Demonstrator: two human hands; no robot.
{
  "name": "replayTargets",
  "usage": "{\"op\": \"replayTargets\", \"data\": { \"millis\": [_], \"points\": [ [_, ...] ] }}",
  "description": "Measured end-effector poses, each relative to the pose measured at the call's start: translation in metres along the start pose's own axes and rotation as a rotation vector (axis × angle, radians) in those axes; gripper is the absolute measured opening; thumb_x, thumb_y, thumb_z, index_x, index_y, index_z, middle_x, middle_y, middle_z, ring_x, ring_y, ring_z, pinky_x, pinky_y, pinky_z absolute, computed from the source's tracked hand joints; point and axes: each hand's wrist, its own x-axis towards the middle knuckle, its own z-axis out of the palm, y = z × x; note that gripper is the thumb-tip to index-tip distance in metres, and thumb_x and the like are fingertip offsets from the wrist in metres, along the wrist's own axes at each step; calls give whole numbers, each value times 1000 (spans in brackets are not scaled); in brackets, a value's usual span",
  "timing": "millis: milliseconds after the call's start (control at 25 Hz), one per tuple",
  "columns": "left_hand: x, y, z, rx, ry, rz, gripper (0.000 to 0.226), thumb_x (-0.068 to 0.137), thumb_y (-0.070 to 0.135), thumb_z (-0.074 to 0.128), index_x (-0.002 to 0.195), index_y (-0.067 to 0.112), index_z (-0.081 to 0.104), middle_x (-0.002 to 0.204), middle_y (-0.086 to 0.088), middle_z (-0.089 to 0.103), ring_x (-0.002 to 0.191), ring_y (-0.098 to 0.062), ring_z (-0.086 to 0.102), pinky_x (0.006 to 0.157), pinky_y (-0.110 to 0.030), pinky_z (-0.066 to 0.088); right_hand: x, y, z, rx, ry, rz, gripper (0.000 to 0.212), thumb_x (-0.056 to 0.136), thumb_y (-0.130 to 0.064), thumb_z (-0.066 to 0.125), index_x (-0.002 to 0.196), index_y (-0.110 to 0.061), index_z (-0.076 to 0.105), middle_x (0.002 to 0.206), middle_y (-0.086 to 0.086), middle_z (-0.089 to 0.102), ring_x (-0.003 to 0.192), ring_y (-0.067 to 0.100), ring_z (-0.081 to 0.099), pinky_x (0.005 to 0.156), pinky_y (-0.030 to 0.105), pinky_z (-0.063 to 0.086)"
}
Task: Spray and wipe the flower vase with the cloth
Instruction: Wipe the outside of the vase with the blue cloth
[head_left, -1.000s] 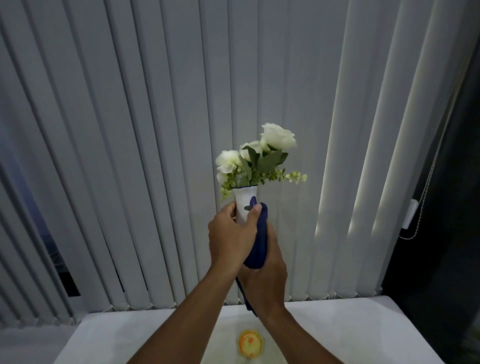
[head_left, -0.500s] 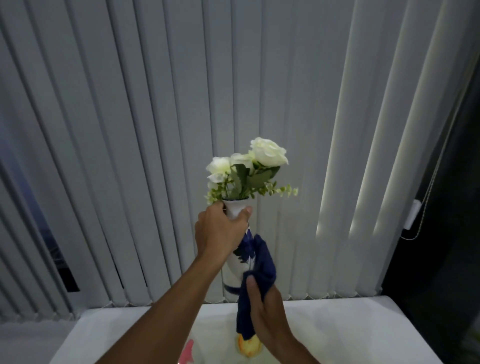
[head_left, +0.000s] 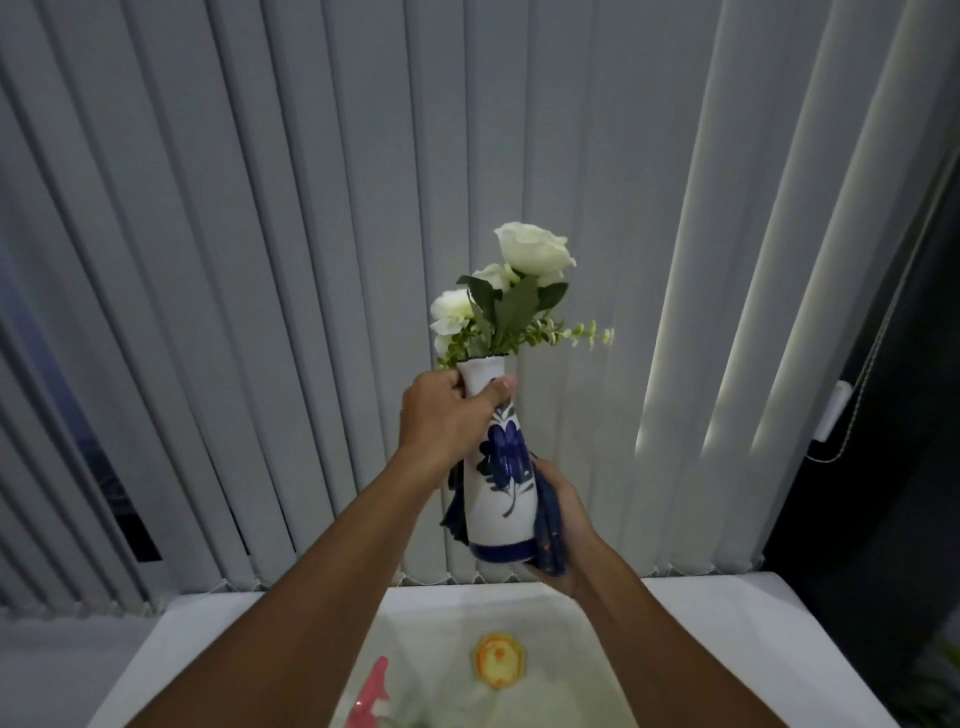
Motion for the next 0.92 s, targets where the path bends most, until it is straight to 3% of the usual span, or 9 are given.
{"op": "replayTargets", "data": {
  "millis": [80, 160, 280, 320, 440, 520, 640, 760, 920],
  "points": [
    [1, 1, 2, -2, 40, 35, 35, 76, 50, 82, 95, 20, 80, 89, 1, 82, 80, -19, 78, 81, -46, 64, 3, 15, -7, 175, -76, 106, 48, 90, -37, 57, 117, -1, 74, 116, 21, 73, 118, 24, 66, 105, 32, 50],
    [-2, -2, 4, 51, 79, 92, 35, 76, 53, 79, 89, 21, 78, 85, 3, 81, 78, -17, 77, 77, -44, 64, 1, 25, -9, 241, -96, 139, 52, 92, -29, 53, 133, 2, 62, 131, 24, 65, 135, 27, 54, 105, 31, 50],
    [-9, -13, 8, 159, 122, 189, 43, 77, 56, 74, 91, 15, 76, 82, 2, 78, 76, -17, 73, 72, -40, 62, 2, 32, -14, 143, 32, 87, 42, 100, -28, 48, 128, 1, 61, 112, 28, 73, 95, 38, 75, 63, 37, 64],
    [-12, -19, 11, 172, 121, 212, 43, 78, 55, 75, 93, 15, 75, 83, 2, 78, 77, -18, 73, 71, -39, 61, 2, 32, -12, 1, 119, 39, 38, 101, -33, 49, 121, -4, 65, 104, 23, 76, 85, 35, 77, 60, 36, 63],
    [-19, -38, 22, 201, 83, 207, 38, 79, 49, 79, 93, 14, 73, 87, 0, 79, 80, -20, 73, 66, -30, 56, 4, 27, 1, -403, 274, -221, 30, 101, -45, 49, 102, -22, 69, 95, 9, 77, 91, 28, 73, 86, 43, 58],
    [-19, -50, 31, 212, 73, 153, 37, 77, 47, 81, 90, 14, 72, 87, -2, 79, 80, -20, 73, 62, -26, 49, 2, 24, 8, -541, 214, -370, 24, 104, -40, 45, 101, -31, 67, 92, -1, 75, 92, 20, 71, 83, 33, 57],
    [-11, -68, 40, 153, 69, 37, 46, 70, 54, 80, 93, 14, 73, 89, -2, 79, 82, -20, 75, 65, -32, 59, 11, 42, -18, -714, 108, -515, 25, 105, -25, 47, 127, -27, 58, 110, -11, 72, 106, 10, 68, 82, 11, 52],
    [-9, -93, 45, 107, 65, -67, 50, 70, 52, 81, 102, 14, 72, 98, -4, 78, 89, -22, 75, 76, -37, 63, 15, 71, -72, -976, -66, -609, 51, 105, -9, 46, 153, -21, 35, 144, -11, 54, 131, -3, 51, 105, 13, 41],
    [-18, -142, 60, 94, -8, -173, 50, 77, 40, 84, 115, 12, 70, 110, -6, 78, 102, -23, 74, 83, -29, 56, 23, 100, -129, -1120, 7, -510, 39, 103, -11, 47, 139, -25, 52, 116, -15, 66, 103, 1, 64, 85, 21, 47]
  ]
}}
